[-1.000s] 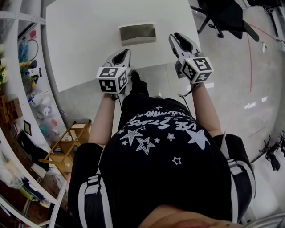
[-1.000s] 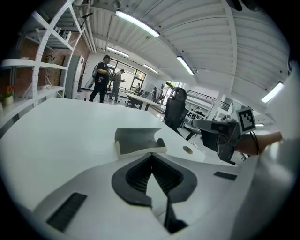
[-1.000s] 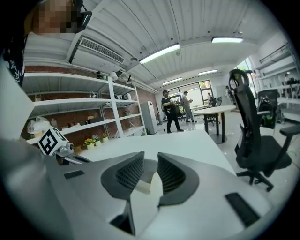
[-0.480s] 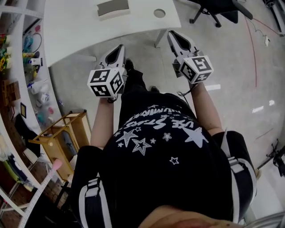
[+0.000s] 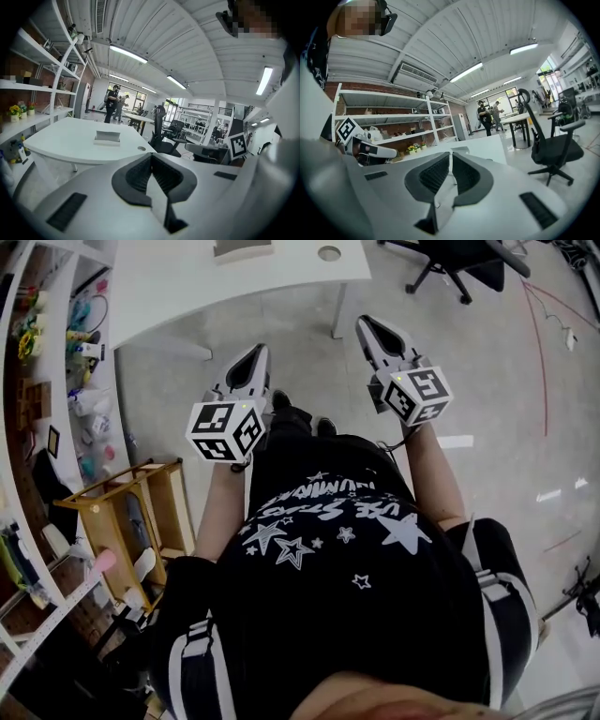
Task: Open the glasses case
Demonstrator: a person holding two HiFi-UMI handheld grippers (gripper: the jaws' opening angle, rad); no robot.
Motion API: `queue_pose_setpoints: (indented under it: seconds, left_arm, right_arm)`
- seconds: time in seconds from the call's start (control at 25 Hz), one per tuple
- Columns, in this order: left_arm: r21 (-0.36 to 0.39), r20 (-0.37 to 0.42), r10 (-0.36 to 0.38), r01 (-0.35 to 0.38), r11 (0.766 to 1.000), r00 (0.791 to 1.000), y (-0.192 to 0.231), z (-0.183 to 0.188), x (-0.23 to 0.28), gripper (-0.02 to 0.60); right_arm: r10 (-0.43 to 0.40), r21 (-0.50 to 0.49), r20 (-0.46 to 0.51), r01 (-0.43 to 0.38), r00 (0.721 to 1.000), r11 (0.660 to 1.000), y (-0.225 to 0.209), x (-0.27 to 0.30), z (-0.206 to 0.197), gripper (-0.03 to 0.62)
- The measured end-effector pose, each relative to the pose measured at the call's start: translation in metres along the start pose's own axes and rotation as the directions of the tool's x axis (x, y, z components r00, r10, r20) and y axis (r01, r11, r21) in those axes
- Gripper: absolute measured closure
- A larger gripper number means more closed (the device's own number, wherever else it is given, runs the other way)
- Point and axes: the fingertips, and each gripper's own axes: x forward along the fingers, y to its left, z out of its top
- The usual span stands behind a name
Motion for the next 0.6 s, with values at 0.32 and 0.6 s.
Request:
queue_pose_setpoints:
  seconds: [0.32, 0.6]
  left_arm:
    - [-0.010, 0.025, -0.049, 0.049, 0.999, 0.999, -0.008, 0.015, -0.010, 0.569]
    - [-0.022, 0.033, -0.141, 0.142, 0.990, 0.990, -0.019, 0.013, -0.027, 0.569]
  right_arm:
    - [0.009, -0.036, -0.009, -0.009, 1.000, 0.999, 0.030, -0.004, 0.002, 0.565]
    - [-0.048, -0.038, -0.035, 0.047, 0.998, 0.998, 0.059, -0.021, 0.003, 0.565]
